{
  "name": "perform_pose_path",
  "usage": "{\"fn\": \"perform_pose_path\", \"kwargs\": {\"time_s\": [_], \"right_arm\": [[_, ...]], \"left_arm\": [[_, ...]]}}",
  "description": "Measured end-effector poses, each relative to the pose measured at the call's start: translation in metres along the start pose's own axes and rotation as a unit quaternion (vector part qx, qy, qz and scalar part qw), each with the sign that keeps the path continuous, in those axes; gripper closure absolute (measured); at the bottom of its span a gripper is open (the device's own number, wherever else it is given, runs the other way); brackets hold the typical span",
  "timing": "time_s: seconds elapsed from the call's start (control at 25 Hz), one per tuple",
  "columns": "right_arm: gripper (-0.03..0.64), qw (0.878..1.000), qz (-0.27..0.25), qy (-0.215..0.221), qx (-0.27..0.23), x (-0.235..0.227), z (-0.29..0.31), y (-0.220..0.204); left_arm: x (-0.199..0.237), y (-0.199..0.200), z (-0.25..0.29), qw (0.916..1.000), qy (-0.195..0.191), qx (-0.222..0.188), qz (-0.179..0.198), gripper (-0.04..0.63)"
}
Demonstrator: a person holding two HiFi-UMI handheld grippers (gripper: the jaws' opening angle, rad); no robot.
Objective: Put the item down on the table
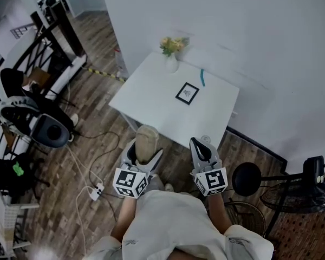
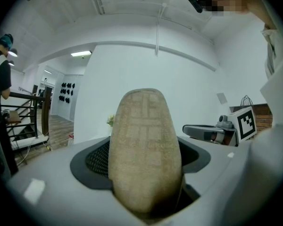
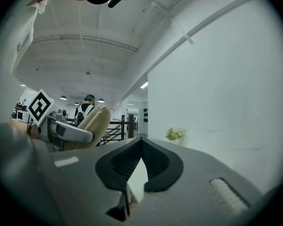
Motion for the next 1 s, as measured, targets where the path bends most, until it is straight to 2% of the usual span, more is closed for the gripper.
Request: {"fn": "perform_pose_path", "kwargs": {"time_s": [0.48, 1.0], "right_arm": [[0.614, 0.999, -0.008, -0.042, 0.003, -0.032, 0.023, -0.005], [0.614, 0.995, -0.021, -0.098, 0.026, -0.084, 0.077, -0.016]], "left_arm": [[0.016, -0.003, 0.063, 0.9989, -0.048, 0.003, 0.0, 0.179], [0.055, -0.01, 0.163, 0.9945, -0.102, 0.021, -0.008, 0.179]]}}
Point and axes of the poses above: the fingertips, and each gripper's own axes: z forward along the fingers, x to its left, y out of its top, the point moved 8 cm from there along -z, backward along the fingers, and after that the axes turned 11 degrees about -x, right-handed, at the moved point
